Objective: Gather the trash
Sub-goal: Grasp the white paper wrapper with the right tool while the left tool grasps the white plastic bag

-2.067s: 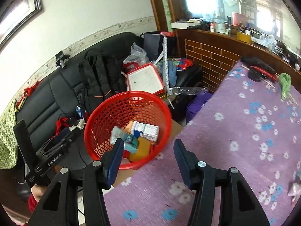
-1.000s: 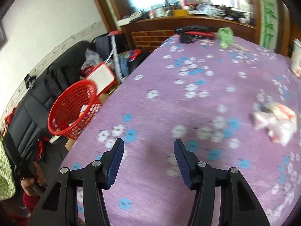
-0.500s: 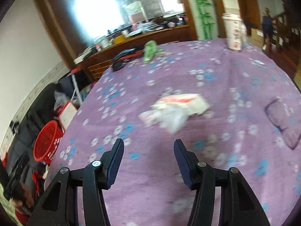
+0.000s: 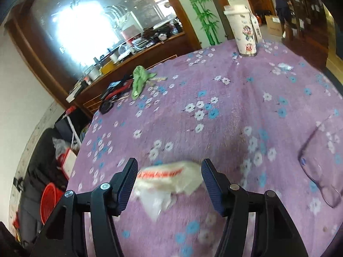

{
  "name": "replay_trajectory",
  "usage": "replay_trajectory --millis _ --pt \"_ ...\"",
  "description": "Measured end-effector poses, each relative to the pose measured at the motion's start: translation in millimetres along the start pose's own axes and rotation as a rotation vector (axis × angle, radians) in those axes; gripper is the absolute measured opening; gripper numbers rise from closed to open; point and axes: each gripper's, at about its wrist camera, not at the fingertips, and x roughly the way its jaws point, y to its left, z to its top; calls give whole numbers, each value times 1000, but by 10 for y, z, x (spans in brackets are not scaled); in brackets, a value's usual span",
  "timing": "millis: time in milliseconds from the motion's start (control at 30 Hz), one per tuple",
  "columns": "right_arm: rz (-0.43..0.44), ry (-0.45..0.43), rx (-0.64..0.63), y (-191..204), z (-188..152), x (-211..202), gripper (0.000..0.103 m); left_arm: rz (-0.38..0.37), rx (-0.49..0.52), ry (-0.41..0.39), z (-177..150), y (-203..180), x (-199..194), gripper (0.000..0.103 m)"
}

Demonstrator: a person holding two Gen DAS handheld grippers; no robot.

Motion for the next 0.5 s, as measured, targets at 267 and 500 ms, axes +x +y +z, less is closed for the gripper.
replay_trajectory --millis 267,500 --pt "74 -17 51 -384 14 261 66 7 86 111 375 125 977 83" --pt "119 -7 144 -630 20 255 66 -39 164 141 537 38 1489 78"
